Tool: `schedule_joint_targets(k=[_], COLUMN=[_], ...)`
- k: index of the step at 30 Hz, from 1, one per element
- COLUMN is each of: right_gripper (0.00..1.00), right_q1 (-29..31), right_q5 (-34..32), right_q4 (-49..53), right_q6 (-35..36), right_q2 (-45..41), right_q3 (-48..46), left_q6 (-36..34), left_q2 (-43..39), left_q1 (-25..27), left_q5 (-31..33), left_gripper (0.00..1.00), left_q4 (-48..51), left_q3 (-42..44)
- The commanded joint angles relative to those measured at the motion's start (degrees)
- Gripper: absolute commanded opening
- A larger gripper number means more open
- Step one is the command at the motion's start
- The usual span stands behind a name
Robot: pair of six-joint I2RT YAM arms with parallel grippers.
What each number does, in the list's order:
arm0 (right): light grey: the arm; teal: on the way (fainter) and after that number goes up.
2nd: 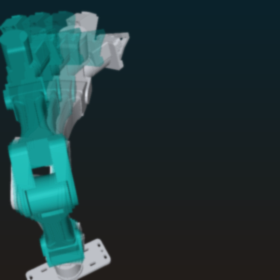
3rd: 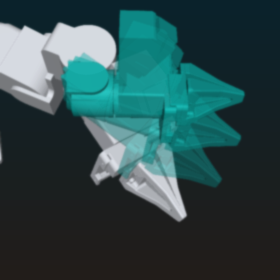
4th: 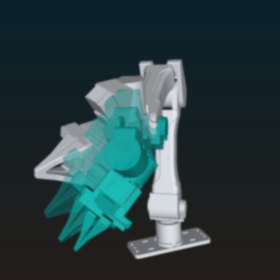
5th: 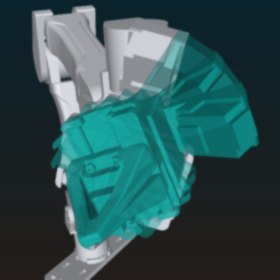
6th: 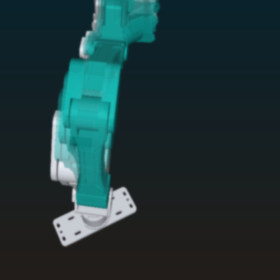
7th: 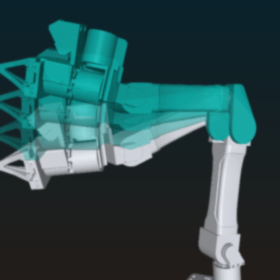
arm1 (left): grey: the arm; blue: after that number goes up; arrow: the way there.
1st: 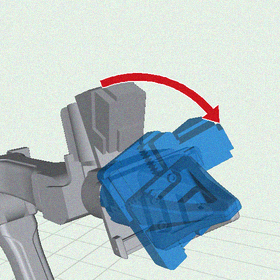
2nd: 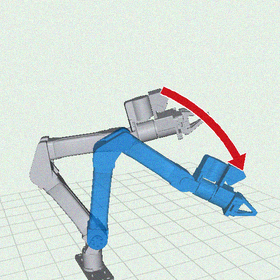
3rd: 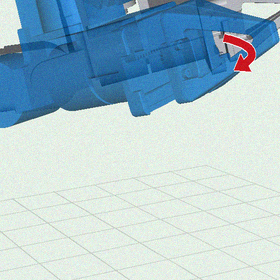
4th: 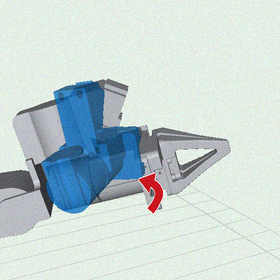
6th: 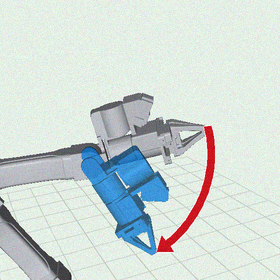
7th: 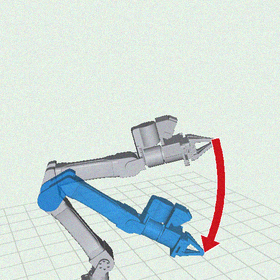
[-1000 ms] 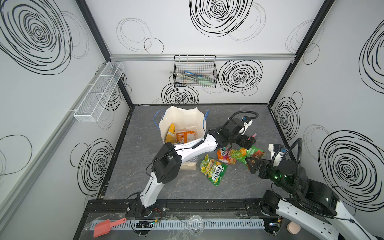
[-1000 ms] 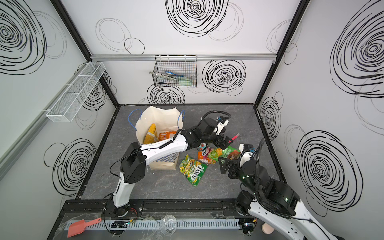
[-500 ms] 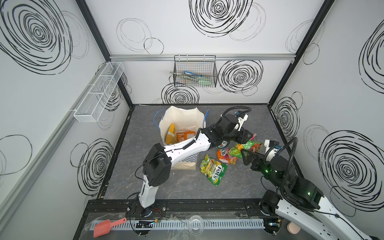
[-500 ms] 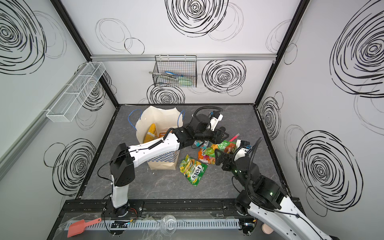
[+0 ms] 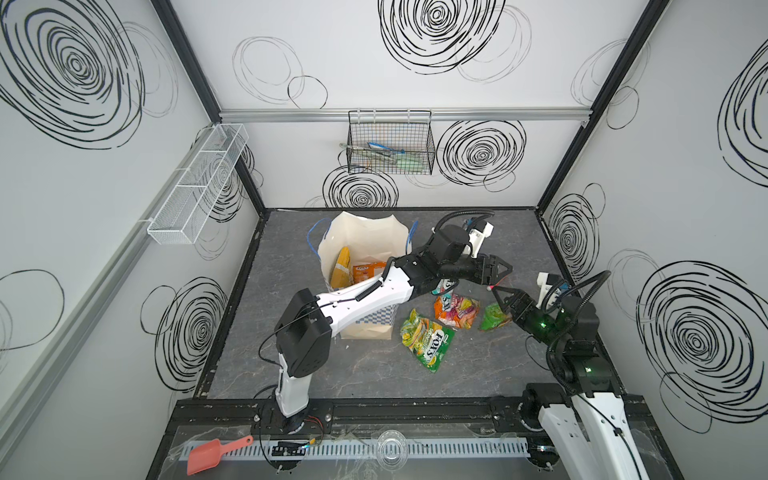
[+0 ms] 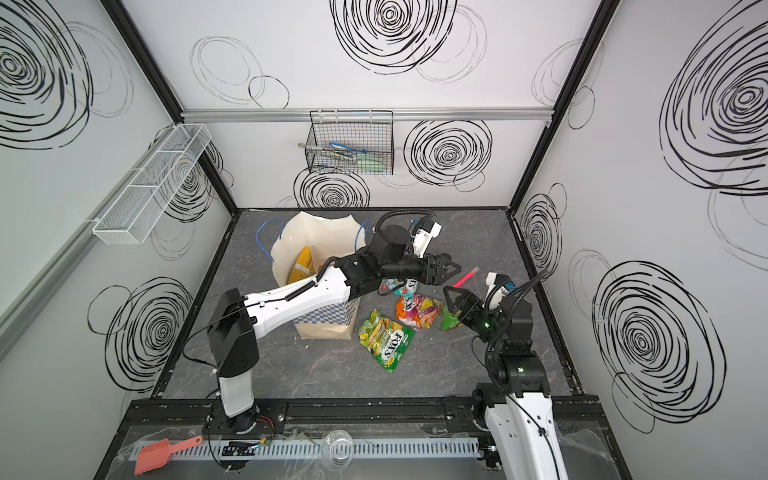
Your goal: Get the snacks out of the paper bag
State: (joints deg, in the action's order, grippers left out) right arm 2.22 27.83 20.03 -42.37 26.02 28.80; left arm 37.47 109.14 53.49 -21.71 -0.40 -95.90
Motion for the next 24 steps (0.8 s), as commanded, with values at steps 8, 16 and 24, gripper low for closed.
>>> schedule_joint_targets(k=[8, 16, 24], right_gripper=[0.97, 0.97, 1.00], right_q1=[-0.4, 0.4, 17.7], right_q5=[-7.1, -4.6, -11.0], right_q4=[10.2, 9.0, 11.5], right_q6=[7.8, 12.1, 13.9], right_q2=[0.1, 3.6, 15.5], right_q3=[2.9, 9.4, 27.5], left_q6=[-11.8, -24.1, -28.8], left_q2=[-11.2, -34.0, -51.1], left_q1=[-1.5, -1.0, -5.7], left_q5=[8.0, 20.2, 34.7], left_gripper=[0.91, 0.99, 0.96], left_q4=[2.9, 5.9, 19.8], left_q3=[-1.5, 9.2, 15.2])
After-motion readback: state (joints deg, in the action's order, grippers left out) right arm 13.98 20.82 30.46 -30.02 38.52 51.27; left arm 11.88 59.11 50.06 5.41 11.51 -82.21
